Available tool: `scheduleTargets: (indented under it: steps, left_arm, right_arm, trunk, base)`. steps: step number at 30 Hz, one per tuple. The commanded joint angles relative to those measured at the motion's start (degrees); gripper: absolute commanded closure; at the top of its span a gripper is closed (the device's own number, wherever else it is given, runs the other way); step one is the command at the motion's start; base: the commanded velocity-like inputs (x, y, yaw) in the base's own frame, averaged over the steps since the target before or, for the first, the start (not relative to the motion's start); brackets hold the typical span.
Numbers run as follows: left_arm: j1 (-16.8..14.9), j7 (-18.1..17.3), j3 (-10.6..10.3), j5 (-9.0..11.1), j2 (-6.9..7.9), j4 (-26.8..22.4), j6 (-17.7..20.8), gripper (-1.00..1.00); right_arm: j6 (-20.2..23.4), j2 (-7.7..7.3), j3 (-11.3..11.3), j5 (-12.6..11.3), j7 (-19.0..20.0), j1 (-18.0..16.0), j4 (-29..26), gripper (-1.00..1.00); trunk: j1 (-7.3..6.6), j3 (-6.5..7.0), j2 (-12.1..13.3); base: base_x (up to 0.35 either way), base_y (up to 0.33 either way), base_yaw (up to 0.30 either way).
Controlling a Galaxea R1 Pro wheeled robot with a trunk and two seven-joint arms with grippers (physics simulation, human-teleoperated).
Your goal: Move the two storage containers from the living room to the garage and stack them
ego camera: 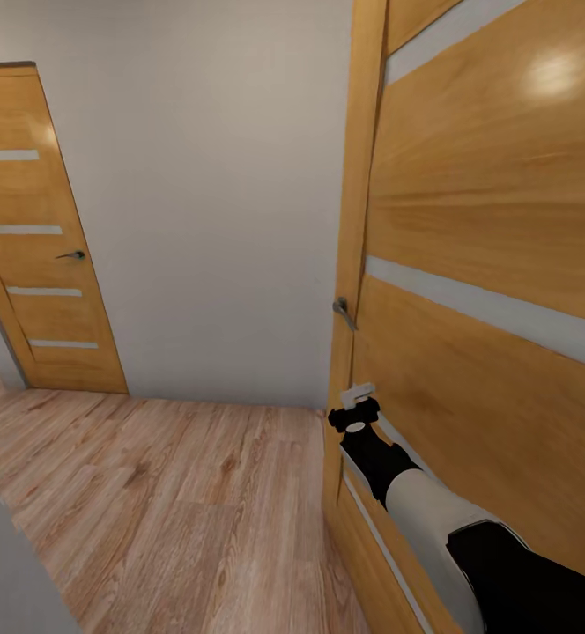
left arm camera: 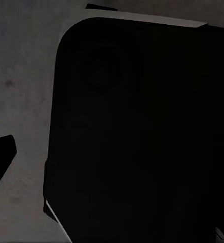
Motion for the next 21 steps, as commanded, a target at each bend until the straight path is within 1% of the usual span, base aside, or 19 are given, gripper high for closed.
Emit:
scheduleTargets:
  steps: [1, 7, 10, 14, 18, 19, 20, 21]
  left_arm:
    - [-0.02, 0.00, 0.00, 0.43, -0.01, -0.01, -0.08, -1.00]
    - [-0.02, 0.00, 0.01, 0.43, -0.01, -0.01, -0.08, -1.00]
    - [-0.02, 0.00, 0.02, 0.43, -0.01, -0.01, -0.08, -1.00]
    - [-0.02, 0.00, 0.02, 0.43, -0.01, -0.01, -0.08, -1.00]
    - [-0.02, 0.00, 0.02, 0.43, -0.01, -0.01, -0.08, -1.00]
    - [-0.02, 0.00, 0.02, 0.43, -0.01, -0.01, -0.08, -1.00]
    - [-0.02, 0.00, 0.02, 0.43, -0.01, -0.01, -0.08, -1.00]
    - [-0.02, 0.00, 0.02, 0.43, -0.01, -0.01, -0.08, -1.00]
  right_arm:
    - [0.58, 0.00, 0.21, 0.62, -0.24, -0.03, 0.17, -1.00]
    - [0.53, 0.00, 0.16, 0.35, -0.26, -0.03, 0.57, -1.00]
    - [0.52, 0.00, 0.14, 0.31, -0.27, -0.03, 0.63, -1.00]
    - [0.52, 0.00, 0.13, 0.29, -0.27, -0.03, 0.66, -1.00]
    - [0.64, 0.00, 0.13, 0.35, -0.47, -0.03, 0.67, -1.00]
    - [0.64, -0.31, 0.13, 0.35, -0.48, -0.03, 0.67, -1.00]
    - [0.64, -3.55, 0.07, 0.37, -0.50, -0.03, 0.60, -1.00]
    - [0.62, -4.45, 0.06, 0.37, -0.48, -0.03, 0.59, -1.00]
  trunk:
    - [0.03, -0.06, -0.03]
    - [0.03, -0.06, -0.03]
    - [0.03, -0.06, -0.03]
    - [0.03, -0.06, -0.03]
    - [0.03, -0.06, -0.03]
    - [0.03, -0.06, -0.03]
    - [0.03, -0.06, -0.03]
    - [0.03, -0.06, -0.03]
  base:
    - [0.287, 0.000, 0.000]
    - [0.284, 0.000, 0.000]
    - [0.196, 0.000, 0.000]
    - [0.093, 0.000, 0.000]
    - [0.011, 0.000, 0.000]
    - [0.003, 0.000, 0.000]
    - [0.000, 0.000, 0.000]
    - [0.000, 0.000, 0.000]
